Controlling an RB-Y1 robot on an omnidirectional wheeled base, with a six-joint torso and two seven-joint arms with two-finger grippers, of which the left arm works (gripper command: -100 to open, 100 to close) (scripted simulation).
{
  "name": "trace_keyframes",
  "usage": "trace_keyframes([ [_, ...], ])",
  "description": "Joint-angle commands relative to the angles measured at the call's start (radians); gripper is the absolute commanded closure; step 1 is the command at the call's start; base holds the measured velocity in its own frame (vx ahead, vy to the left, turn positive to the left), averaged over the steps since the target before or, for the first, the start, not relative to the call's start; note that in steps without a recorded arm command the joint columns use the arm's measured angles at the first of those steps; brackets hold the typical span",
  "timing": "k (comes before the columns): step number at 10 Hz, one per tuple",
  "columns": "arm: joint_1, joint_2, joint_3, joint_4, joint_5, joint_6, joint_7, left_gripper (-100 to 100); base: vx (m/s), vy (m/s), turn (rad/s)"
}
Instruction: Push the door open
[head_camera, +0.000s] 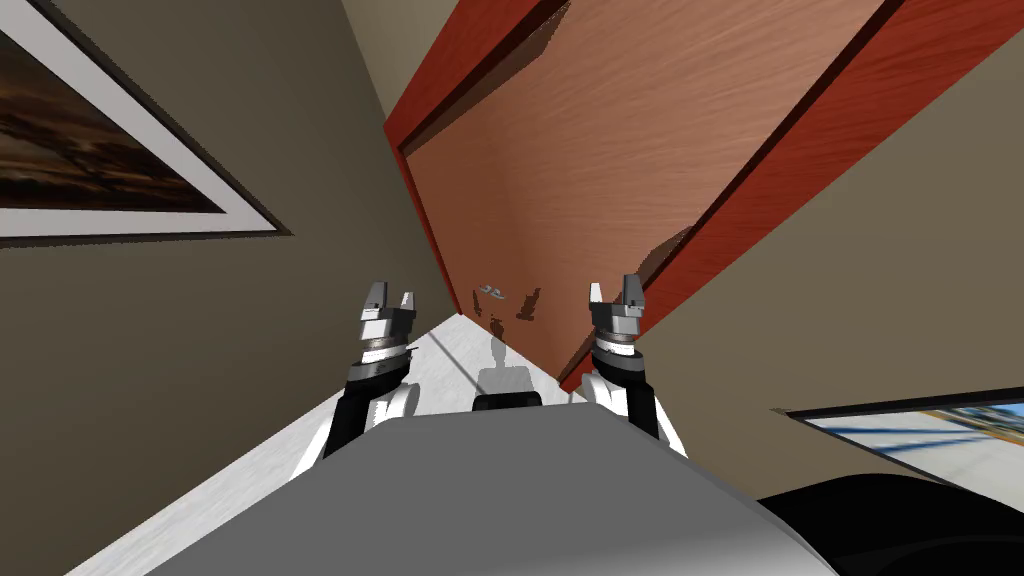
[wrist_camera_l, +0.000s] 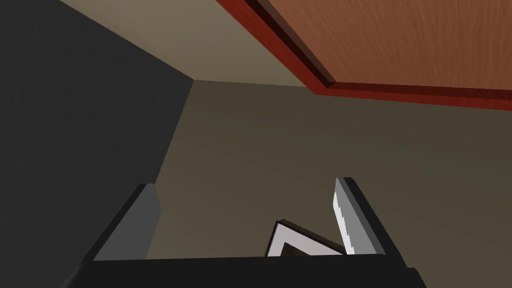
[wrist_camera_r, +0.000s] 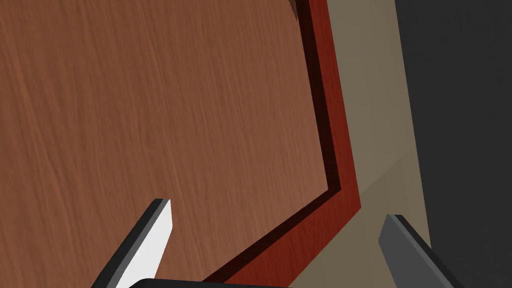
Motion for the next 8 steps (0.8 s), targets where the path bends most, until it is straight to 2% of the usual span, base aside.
trace_keyframes([
  [1, -0.008, 0.006, -0.003, 0.029, 0.002, -0.006, 0.000, -100, 0.056, 0.033, -0.080],
  [8, -0.056, 0.030, -0.020, 0.190, 0.011, -0.039, -0.003, -100, 0.056, 0.081, -0.088],
])
